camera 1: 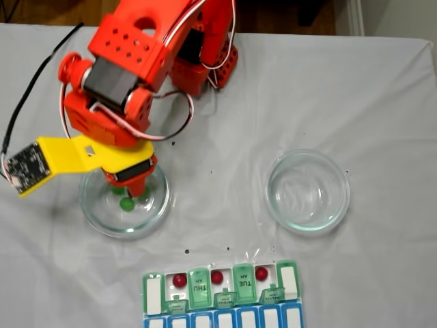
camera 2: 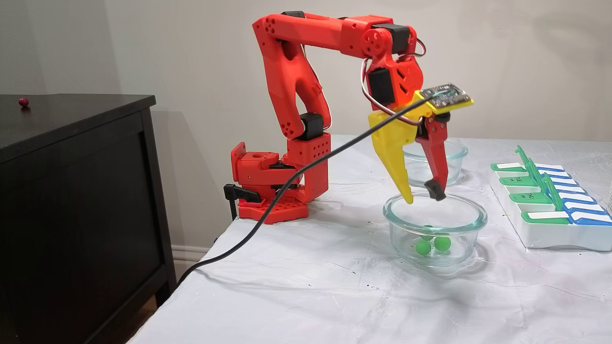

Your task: Sort medicines into box.

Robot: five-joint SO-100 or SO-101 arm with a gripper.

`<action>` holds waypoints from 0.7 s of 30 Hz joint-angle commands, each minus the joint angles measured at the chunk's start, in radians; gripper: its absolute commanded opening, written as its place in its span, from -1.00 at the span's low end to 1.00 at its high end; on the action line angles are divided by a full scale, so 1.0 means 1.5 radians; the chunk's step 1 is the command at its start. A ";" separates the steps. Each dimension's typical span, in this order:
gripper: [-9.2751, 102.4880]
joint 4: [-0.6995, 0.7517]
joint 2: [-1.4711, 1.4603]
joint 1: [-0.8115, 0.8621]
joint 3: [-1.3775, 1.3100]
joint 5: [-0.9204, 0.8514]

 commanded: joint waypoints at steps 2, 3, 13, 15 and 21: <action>-0.48 -0.001 -0.027 -0.011 -0.048 -0.006; -0.47 -0.002 -0.029 -0.013 -0.048 -0.003; -0.46 -0.038 -0.057 -0.042 -0.041 0.042; -0.46 -0.044 -0.067 -0.047 -0.045 0.052; -0.46 -0.058 -0.079 -0.052 -0.050 0.067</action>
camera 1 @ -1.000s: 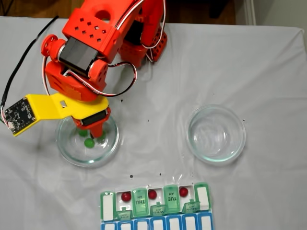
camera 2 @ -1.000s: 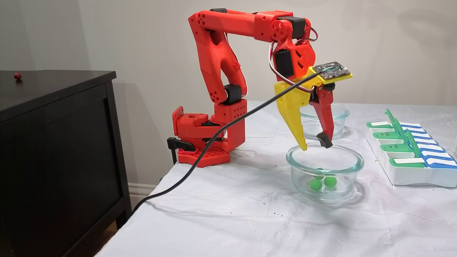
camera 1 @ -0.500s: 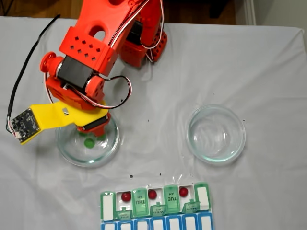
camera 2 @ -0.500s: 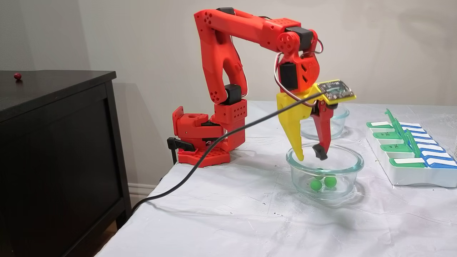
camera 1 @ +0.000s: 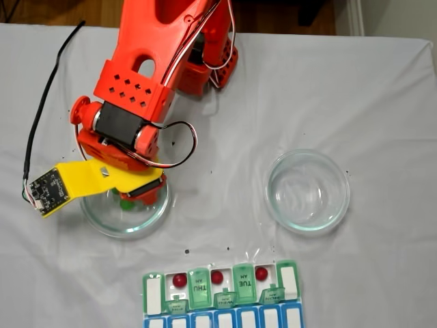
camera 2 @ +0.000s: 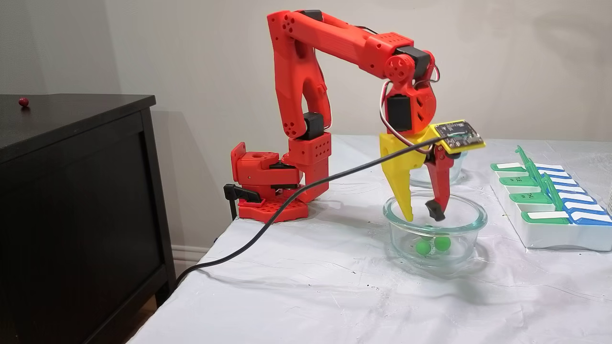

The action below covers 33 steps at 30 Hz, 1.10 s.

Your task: Sort medicines into box.

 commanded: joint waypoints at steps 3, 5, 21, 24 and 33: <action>-0.45 -0.017 0.008 -0.007 -0.047 0.001; -0.44 -0.022 -0.002 -0.007 -0.050 0.001; -0.46 -0.060 -0.022 -0.010 -0.026 -0.007; -0.47 -0.060 -0.022 -0.012 -0.020 -0.006; -0.48 -0.067 -0.039 -0.019 -0.015 -0.004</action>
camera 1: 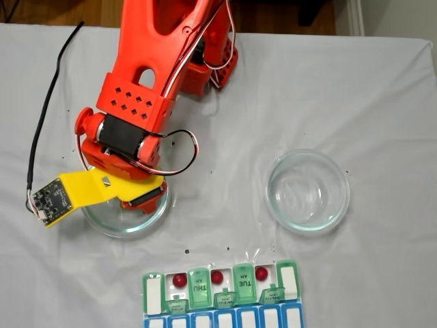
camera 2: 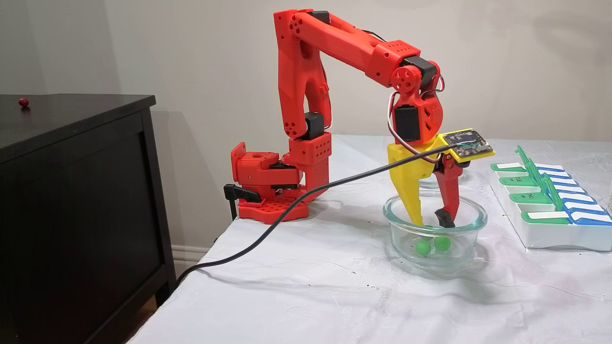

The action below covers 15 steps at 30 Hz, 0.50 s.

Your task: Sort medicines into box.

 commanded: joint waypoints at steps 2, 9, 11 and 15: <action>-0.48 -0.009 -0.003 -0.009 -0.013 0.001; -0.49 -0.010 -0.012 -0.009 -0.016 -0.001; -0.50 -0.008 -0.013 -0.009 -0.015 -0.003; -0.51 -0.012 -0.017 -0.007 -0.011 -0.004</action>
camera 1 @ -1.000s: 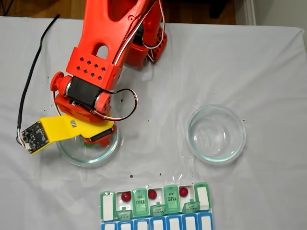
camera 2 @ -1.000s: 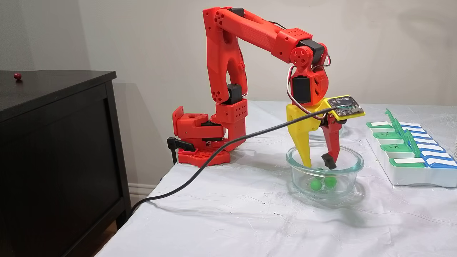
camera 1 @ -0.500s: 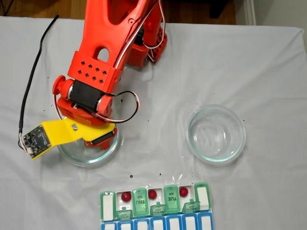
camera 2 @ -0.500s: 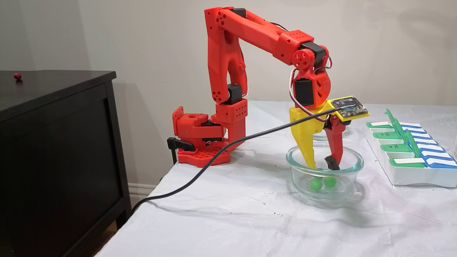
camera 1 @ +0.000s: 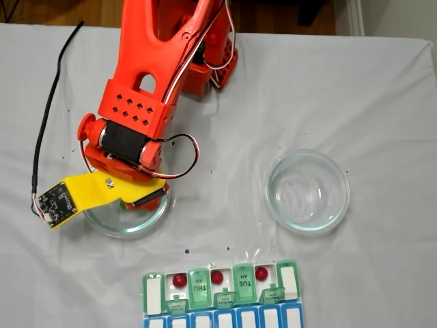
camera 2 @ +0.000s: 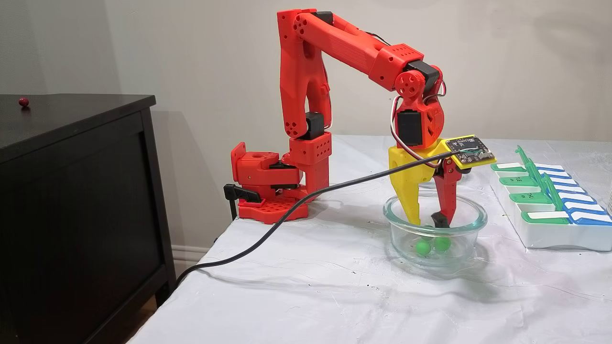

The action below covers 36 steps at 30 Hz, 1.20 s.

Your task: Sort medicines into box.

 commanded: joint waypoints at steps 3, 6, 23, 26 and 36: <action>-0.52 -0.022 -0.003 -0.002 -0.010 -0.004; -0.52 -0.028 -0.015 -0.003 -0.009 -0.004; -0.84 -0.043 0.021 -0.004 0.026 -0.011; -0.84 -0.049 0.055 0.000 0.039 -0.009; -0.84 -0.012 0.280 -0.007 -0.010 0.039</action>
